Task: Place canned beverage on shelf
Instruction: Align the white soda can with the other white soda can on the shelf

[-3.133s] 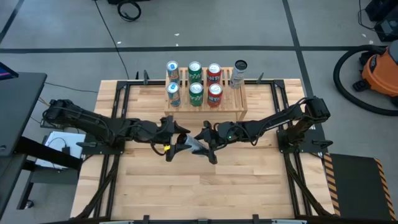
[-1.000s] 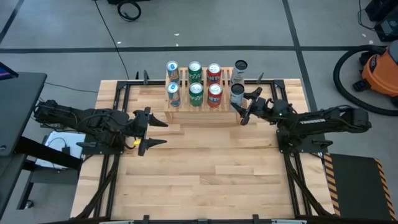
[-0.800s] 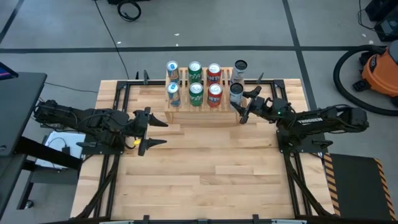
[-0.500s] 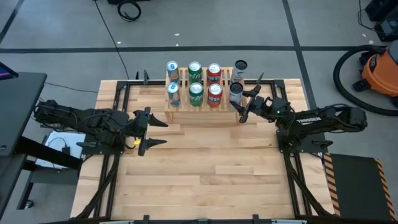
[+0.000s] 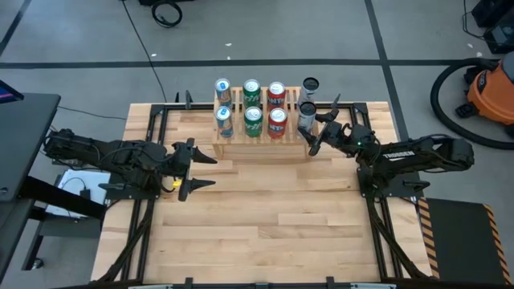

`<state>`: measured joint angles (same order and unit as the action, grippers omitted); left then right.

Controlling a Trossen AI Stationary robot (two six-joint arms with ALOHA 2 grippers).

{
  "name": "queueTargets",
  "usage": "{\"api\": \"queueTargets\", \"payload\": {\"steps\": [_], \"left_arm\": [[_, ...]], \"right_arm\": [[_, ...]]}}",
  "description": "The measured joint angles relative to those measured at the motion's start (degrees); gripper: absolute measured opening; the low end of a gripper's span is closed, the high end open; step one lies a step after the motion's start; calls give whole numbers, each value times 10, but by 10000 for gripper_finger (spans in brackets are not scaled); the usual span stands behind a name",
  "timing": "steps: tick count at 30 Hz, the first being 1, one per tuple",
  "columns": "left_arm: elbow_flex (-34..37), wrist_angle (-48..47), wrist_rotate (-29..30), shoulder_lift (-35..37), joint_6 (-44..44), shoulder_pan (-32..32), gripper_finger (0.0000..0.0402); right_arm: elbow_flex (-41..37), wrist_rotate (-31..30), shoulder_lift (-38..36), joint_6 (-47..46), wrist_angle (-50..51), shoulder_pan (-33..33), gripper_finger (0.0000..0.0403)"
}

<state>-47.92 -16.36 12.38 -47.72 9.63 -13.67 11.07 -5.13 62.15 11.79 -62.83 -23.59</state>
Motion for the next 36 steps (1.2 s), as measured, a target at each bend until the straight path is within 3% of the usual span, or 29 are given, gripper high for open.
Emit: {"api": "queueTargets", "payload": {"steps": [13, 28, 36], "left_arm": [[0, 0, 0, 0, 0, 0, 316], [0, 0, 0, 0, 0, 0, 316], [0, 0, 0, 0, 0, 0, 316]], "right_arm": [[-1, -31, 1, -15, 6, 0, 325], [-1, -25, 0, -15, -14, 0, 374], [-1, -25, -48, -15, -19, 3, 376]]}}
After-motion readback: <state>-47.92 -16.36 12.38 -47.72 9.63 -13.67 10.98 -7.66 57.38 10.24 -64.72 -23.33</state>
